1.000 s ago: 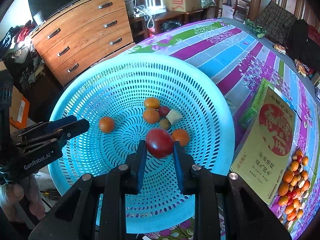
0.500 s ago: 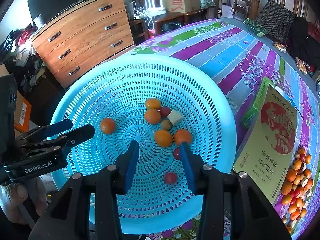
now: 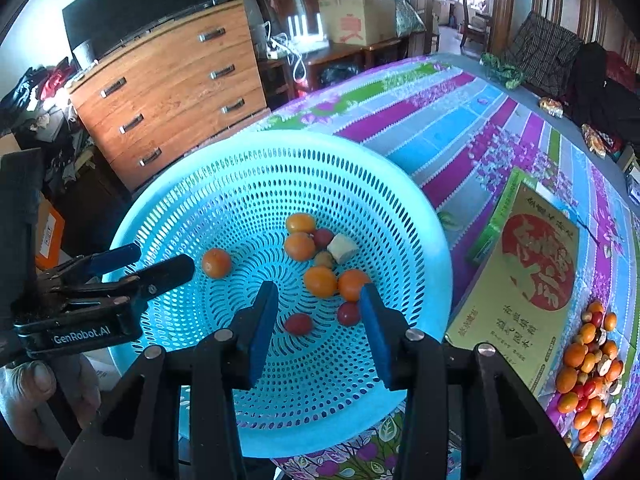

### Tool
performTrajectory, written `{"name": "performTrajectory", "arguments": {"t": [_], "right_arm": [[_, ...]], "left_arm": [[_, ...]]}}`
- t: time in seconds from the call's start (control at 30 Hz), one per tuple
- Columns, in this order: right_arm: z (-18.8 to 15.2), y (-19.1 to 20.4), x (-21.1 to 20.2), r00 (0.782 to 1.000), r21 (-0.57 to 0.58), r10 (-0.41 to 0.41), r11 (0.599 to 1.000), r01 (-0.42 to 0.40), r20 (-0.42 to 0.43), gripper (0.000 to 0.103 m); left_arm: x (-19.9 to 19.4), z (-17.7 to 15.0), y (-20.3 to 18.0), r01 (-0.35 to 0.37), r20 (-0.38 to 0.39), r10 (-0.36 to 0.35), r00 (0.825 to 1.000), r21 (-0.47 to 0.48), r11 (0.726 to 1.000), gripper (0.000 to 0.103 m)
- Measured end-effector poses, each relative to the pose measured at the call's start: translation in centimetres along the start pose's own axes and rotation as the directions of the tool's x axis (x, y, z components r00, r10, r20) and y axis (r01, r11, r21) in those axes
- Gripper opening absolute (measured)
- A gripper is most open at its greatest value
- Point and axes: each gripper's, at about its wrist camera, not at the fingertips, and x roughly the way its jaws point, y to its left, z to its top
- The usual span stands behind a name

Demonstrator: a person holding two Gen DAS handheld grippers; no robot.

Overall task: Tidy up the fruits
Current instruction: 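Open both tools to drop the orange and tomato into the colander, then move both open tools back to the fruit pile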

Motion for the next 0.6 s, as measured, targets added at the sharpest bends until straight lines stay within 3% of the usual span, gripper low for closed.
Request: {"name": "performTrajectory", "arguments": {"t": [0.13,0.33,0.47,0.6], "right_arm": [[-0.7,0.0,-2.9,0.995,-0.017,-0.003,1.000,0.005,0.104,0.046],[-3.7,-1.0,-7.8,0.970,-0.015,-0.027,0.999,0.032,0.241,0.046],[-6.7,-2.9,-10.3,0.959,0.025,-0.057,0.998,0.052,0.277,0.046],[-11.2,-5.7,-12.4,0.954,0.089,-0.134,0.989,0.114,0.268,0.046]], "left_arm": [[-0.8,-0.1,-1.2,0.020,0.052,-0.021,0.998,0.028,0.999,0.103],[-2.4,-0.2,-4.5,0.134,0.127,-0.148,0.981,0.114,0.984,0.103],[-3.8,-1.0,-7.7,0.220,0.157,-0.255,0.954,0.208,0.953,0.103],[-5.6,-2.2,-11.9,0.239,0.187,-0.315,0.931,0.340,0.909,0.103]]}}
